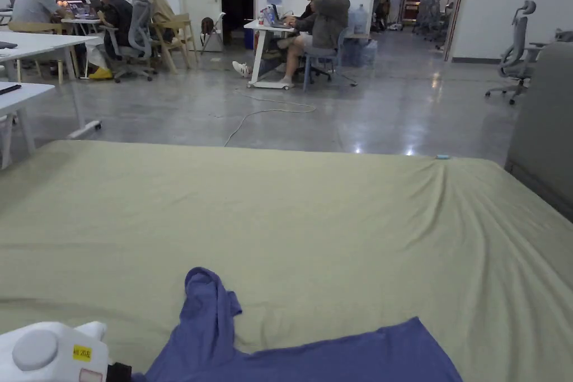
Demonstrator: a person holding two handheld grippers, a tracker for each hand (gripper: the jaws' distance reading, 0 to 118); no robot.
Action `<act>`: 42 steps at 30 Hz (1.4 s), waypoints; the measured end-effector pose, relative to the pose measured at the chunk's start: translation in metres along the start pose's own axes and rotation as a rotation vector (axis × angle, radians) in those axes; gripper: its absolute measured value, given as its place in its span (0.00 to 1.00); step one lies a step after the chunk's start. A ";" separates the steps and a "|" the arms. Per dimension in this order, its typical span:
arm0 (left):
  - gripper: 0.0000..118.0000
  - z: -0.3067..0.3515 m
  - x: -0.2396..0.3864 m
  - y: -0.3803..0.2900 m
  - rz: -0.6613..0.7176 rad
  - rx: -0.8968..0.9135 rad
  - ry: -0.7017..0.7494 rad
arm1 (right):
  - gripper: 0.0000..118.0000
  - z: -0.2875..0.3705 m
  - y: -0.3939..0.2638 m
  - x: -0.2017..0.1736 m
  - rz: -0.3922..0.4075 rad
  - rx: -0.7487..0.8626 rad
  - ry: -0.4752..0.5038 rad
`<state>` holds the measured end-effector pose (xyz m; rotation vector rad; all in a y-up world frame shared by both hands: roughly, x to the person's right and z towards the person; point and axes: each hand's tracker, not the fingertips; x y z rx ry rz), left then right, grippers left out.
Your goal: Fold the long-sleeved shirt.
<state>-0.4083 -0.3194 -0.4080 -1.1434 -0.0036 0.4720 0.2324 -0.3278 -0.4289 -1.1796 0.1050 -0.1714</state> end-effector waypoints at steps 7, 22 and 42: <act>0.00 -0.030 -0.031 -0.067 0.053 -0.081 0.045 | 0.02 -0.024 -0.059 0.024 -0.047 -0.090 -0.050; 1.00 0.055 0.002 -0.102 -0.028 0.255 0.168 | 0.88 0.076 -0.062 0.017 -0.151 0.178 -0.045; 0.99 -0.013 0.014 -0.096 -0.022 0.212 0.161 | 0.00 0.068 -0.107 -0.098 0.143 0.185 0.152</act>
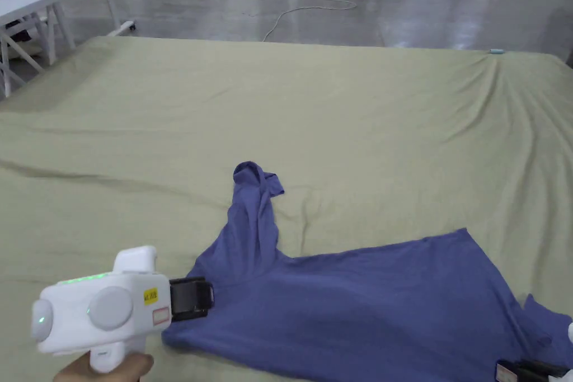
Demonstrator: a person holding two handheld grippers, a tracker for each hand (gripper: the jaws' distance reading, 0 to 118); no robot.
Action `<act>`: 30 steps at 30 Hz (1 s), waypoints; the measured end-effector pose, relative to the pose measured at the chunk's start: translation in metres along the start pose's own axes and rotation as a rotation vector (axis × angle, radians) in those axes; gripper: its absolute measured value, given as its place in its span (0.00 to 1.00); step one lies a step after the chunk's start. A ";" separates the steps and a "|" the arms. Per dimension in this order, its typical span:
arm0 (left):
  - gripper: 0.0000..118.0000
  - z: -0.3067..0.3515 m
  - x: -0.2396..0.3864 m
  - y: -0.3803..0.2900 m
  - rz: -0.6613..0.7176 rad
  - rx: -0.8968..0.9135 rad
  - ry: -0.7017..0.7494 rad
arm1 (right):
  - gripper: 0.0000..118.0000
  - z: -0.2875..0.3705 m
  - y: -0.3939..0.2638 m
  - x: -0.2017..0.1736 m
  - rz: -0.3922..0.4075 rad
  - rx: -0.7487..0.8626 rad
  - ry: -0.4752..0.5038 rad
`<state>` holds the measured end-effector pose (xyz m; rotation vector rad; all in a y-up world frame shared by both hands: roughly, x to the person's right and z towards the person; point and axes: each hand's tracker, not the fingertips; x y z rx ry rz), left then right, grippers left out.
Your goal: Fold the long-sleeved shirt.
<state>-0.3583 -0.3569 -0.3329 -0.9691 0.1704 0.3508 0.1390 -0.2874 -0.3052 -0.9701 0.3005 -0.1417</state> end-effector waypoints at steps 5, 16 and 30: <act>0.91 -0.091 -0.008 0.031 -0.018 -0.135 0.108 | 0.00 -0.027 -0.003 0.001 -0.013 -0.067 -0.004; 0.00 -0.060 0.018 0.027 -0.202 -0.034 0.077 | 0.86 -0.104 0.103 0.017 0.155 -0.099 -0.186; 0.00 -0.021 0.026 0.047 -0.171 -0.015 0.016 | 0.65 -0.292 0.230 0.057 0.128 -0.348 -0.277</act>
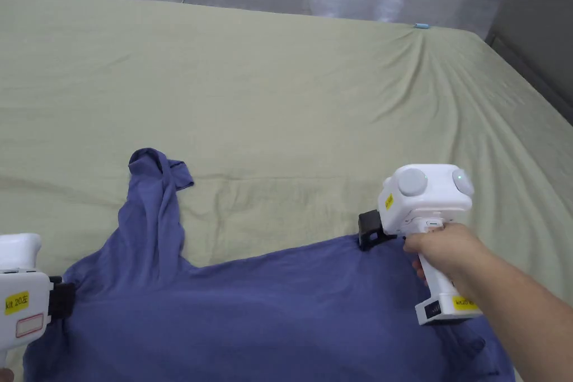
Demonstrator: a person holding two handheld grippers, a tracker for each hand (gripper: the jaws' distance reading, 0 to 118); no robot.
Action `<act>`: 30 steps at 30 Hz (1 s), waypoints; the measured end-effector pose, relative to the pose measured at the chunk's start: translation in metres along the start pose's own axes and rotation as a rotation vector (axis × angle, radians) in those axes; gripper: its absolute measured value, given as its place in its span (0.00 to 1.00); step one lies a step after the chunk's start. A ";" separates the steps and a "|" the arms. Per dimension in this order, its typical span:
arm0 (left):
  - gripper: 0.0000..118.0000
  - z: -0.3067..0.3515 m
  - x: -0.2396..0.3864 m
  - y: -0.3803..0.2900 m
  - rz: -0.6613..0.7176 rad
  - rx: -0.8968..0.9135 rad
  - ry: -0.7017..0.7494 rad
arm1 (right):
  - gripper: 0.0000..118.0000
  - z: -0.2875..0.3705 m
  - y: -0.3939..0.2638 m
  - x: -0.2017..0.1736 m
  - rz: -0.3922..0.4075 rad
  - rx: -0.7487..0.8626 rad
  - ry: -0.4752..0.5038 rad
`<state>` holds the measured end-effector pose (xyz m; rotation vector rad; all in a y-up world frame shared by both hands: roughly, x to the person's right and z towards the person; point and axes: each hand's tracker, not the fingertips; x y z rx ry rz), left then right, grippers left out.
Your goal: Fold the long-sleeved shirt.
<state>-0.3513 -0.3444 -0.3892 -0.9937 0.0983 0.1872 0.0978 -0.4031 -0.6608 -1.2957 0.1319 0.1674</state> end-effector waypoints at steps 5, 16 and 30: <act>0.00 0.007 0.002 0.002 0.020 0.004 -0.021 | 0.00 0.045 -0.020 -0.024 0.098 0.087 -0.047; 0.00 0.111 0.019 0.033 0.029 0.235 -0.036 | 0.00 0.270 -0.150 0.033 0.090 0.524 0.094; 0.00 0.265 0.080 0.257 -0.067 0.574 -0.195 | 0.00 0.517 -0.074 0.074 0.053 0.832 -0.050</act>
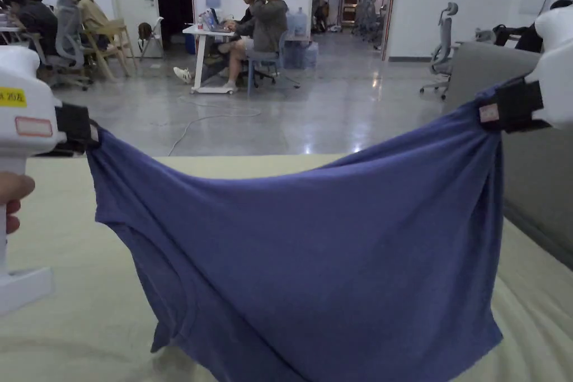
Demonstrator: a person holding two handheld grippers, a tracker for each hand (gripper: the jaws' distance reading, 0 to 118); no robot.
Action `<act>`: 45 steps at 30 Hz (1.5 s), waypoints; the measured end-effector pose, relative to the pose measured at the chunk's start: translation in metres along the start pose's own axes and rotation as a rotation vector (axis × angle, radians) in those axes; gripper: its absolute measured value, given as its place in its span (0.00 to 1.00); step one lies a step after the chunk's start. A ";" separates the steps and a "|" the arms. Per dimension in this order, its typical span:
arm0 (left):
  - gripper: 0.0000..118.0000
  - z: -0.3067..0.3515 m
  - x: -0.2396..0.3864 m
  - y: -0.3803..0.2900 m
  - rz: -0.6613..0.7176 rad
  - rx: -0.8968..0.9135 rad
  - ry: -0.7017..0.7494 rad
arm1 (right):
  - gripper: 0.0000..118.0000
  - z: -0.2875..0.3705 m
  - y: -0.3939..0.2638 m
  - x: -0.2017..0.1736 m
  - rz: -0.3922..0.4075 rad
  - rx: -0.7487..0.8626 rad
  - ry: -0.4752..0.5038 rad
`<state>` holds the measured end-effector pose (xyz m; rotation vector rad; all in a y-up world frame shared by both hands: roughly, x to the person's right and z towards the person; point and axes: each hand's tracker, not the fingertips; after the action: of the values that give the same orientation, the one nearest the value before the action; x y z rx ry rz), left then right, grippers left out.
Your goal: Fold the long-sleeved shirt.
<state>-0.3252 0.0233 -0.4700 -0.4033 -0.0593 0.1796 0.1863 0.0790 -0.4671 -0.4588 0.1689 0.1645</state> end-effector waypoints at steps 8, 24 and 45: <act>0.00 -0.024 0.003 0.156 -0.169 0.121 0.169 | 0.00 -0.036 0.159 0.030 -0.094 0.063 -0.051; 0.00 -0.060 0.021 0.287 -0.140 0.207 0.262 | 0.00 -0.107 0.256 0.017 -0.255 0.142 -0.098; 0.00 -0.313 -0.085 -0.108 -0.003 -0.550 0.240 | 0.00 -0.412 -0.143 -0.018 -0.312 -0.506 -0.024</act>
<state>-0.3617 -0.2108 -0.7167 -0.9699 0.1308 0.1086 0.1448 -0.2357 -0.7669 -0.9782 0.0281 -0.0988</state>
